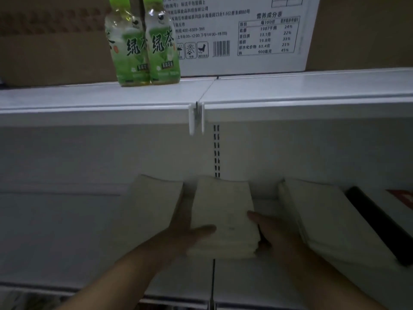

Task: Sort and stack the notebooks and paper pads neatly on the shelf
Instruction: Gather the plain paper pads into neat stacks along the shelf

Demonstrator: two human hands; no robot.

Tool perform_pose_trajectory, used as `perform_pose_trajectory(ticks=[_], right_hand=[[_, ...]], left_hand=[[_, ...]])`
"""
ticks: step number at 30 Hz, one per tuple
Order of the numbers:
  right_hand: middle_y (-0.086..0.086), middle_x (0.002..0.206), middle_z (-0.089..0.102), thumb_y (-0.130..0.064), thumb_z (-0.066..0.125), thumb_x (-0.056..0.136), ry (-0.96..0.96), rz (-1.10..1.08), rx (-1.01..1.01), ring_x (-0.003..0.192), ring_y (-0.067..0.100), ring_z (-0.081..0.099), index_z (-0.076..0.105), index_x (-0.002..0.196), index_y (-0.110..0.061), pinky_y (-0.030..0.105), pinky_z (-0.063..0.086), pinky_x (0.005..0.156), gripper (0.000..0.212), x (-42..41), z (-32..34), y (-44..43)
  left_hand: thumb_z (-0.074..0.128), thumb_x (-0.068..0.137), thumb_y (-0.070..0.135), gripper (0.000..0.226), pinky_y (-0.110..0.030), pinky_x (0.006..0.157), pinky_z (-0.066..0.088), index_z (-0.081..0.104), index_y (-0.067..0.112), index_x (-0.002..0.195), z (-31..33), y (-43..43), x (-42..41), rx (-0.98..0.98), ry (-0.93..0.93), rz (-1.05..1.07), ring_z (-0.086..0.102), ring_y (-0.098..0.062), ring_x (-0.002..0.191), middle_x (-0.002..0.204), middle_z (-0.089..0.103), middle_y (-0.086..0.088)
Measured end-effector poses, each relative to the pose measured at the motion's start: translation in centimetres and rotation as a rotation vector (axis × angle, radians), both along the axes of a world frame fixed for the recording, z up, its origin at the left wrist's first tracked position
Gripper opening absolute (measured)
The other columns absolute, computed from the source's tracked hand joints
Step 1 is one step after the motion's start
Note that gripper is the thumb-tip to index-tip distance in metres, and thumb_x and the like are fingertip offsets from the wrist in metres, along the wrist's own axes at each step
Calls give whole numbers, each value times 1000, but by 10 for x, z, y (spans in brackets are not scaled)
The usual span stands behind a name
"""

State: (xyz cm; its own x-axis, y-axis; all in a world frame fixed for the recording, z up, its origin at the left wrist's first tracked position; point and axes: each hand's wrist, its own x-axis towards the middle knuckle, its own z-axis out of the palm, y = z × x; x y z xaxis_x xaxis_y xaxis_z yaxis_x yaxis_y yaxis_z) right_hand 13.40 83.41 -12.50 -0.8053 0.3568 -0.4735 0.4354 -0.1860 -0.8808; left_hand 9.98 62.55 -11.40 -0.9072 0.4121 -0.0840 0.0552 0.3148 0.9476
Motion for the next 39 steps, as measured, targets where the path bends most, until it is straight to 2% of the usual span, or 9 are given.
perform_pose_trajectory(ticks=[3, 6, 10, 14, 19, 29, 33, 36, 39], right_hand=[[14, 97, 67, -46, 52, 92, 24, 141, 356, 81, 27, 64, 66, 104, -1, 32, 50, 68, 49, 1, 6, 4], [7, 113, 61, -55, 38, 93, 82, 295, 728, 92, 20, 60, 59, 112, -7, 26, 42, 71, 56, 13, 7, 8], [-12, 135, 53, -49, 66, 79, 378, 541, 406, 106, -8, 57, 31, 142, -33, 10, 46, 84, 74, 36, -25, 12], [-26, 126, 56, -34, 87, 62, 431, 618, 435, 118, -4, 52, 27, 137, -49, 28, 45, 102, 97, 36, -43, 19], [-33, 118, 52, -20, 81, 70, 440, 504, 541, 110, -6, 53, 23, 134, -60, 10, 44, 86, 95, 37, -51, 18], [-28, 116, 59, -15, 80, 68, 486, 511, 505, 108, -2, 57, 29, 132, -60, 17, 50, 86, 93, 35, -48, 19], [-28, 119, 60, -32, 78, 72, 585, 537, 423, 109, -8, 57, 35, 128, -55, 15, 49, 85, 74, 38, -40, 12], [-40, 108, 56, -42, 67, 82, 586, 463, 403, 103, -18, 54, 37, 116, -61, 10, 46, 85, 49, 39, -39, 10], [-45, 106, 53, -39, 58, 89, 561, 396, 429, 105, -15, 54, 33, 109, -70, 22, 49, 92, 44, 39, -43, 12]], left_hand=[[79, 61, 7, 113, -23, 79, 53, 15, 34, 150, -17, -7, 13, -222, 55, 61, 45, -9, 116, 143, 32, 11], [57, 74, -4, 93, -18, 61, 47, 17, 31, 150, -26, 4, 15, -330, 111, 190, 54, -15, 98, 134, 50, -4], [44, 81, -5, 68, -12, 72, 40, 38, 26, 141, -33, 12, 30, -269, 158, 257, 53, -9, 103, 118, 59, 4], [45, 81, -2, 56, -21, 74, 41, 50, 18, 133, -44, 12, 30, -270, 186, 343, 60, -21, 103, 114, 65, -4], [45, 78, -6, 61, -27, 75, 45, 47, 16, 135, -46, 13, 30, -282, 192, 339, 60, -22, 99, 108, 64, -6], [43, 81, -12, 54, -12, 66, 39, 55, 22, 121, -35, 15, 34, -177, 140, 317, 55, -16, 97, 93, 57, 12], [53, 87, -6, 49, -4, 67, 42, 42, 28, 120, -31, 19, 42, -102, 132, 310, 54, -7, 93, 93, 51, 19], [65, 87, 11, 63, -15, 93, 37, 33, 34, 136, -33, 16, 42, -53, 120, 286, 47, -5, 113, 112, 49, 22], [53, 94, 33, 54, -19, 104, 28, 31, 31, 144, -33, 14, 41, 38, 136, 287, 37, -2, 127, 134, 41, 18]])
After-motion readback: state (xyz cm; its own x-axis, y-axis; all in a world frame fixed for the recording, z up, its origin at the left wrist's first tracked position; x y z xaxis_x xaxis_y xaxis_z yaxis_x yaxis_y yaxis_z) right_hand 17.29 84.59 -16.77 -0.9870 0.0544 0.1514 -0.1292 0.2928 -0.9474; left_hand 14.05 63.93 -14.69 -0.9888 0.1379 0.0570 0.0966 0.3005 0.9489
